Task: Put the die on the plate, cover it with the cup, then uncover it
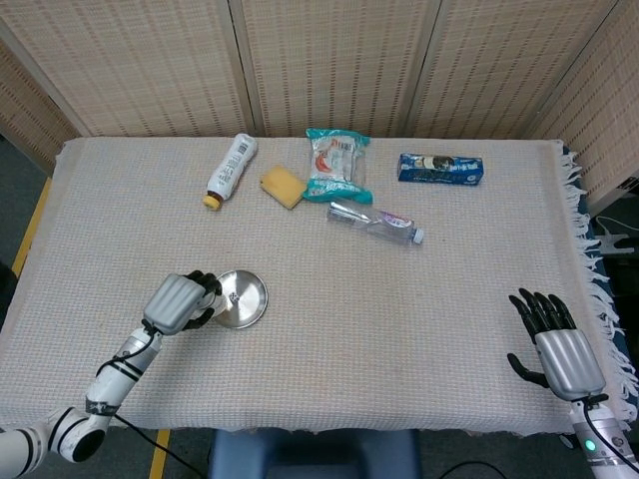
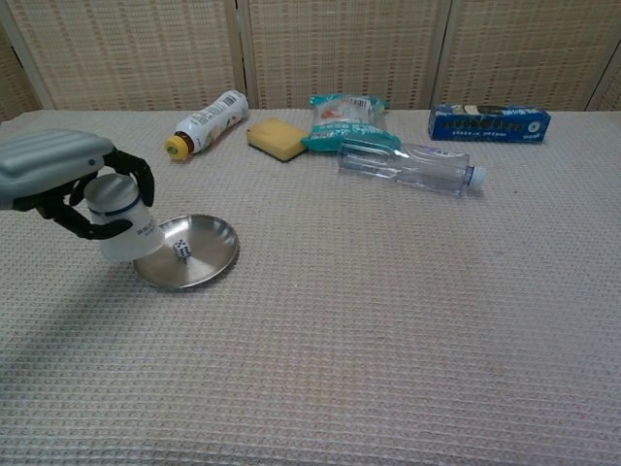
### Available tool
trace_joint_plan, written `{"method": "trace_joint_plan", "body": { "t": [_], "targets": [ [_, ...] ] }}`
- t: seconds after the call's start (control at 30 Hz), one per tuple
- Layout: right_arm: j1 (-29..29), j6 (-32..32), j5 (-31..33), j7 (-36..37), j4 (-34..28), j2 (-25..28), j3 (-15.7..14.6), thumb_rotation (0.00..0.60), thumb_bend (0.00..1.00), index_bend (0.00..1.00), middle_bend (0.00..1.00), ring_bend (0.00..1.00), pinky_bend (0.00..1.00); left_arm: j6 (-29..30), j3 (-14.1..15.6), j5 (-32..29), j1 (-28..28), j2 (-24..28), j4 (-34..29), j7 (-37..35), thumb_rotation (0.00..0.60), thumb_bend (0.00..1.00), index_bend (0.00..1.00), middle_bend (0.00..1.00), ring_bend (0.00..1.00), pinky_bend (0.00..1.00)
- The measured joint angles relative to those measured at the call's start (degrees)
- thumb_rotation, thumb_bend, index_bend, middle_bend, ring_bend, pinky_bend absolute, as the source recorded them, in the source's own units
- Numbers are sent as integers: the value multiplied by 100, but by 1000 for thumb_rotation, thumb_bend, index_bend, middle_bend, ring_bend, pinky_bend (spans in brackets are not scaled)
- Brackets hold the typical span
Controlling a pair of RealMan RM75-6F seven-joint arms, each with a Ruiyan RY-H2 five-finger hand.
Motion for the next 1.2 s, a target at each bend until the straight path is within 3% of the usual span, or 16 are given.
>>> {"method": "trace_joint_plan", "body": {
  "t": [0.3,0.43,0.47,0.6,0.7,1.03,1.2],
  "targets": [
    [-31,70,-63,-21,-35,0,-18,526,217,0,0,0,0,248,281,-225,627,21,430,-262,600,436,416,470,359,659],
    [-22,25,-55,-52,-38,-16,-27,525,217,0,0,0,0,361,288,-154,739,-185,718,-433,600,427,395,447,347,598],
    [-21,22,-59,-57,-39,-18,-31,526,217,0,0,0,0,367,291,-122,752,-218,765,-455,600,420,357,398,314,561],
    [-26,29,-50,-57,-39,-15,-26,527,217,0,0,0,0,291,311,-49,764,-239,803,-567,600,396,48,96,84,387],
    [-28,33,-44,-48,-38,-8,-20,526,218,0,0,0,0,296,311,33,782,-213,797,-715,600,378,0,0,0,237],
    [-43,70,-69,-66,-47,-8,-23,526,217,0,0,0,0,830,386,460,1026,206,333,-1043,600,353,0,0,0,117],
    [-110,260,-156,-90,-70,6,-23,526,217,0,0,0,0,1746,403,584,1485,364,170,-914,600,348,0,0,0,63]
  ]
}}
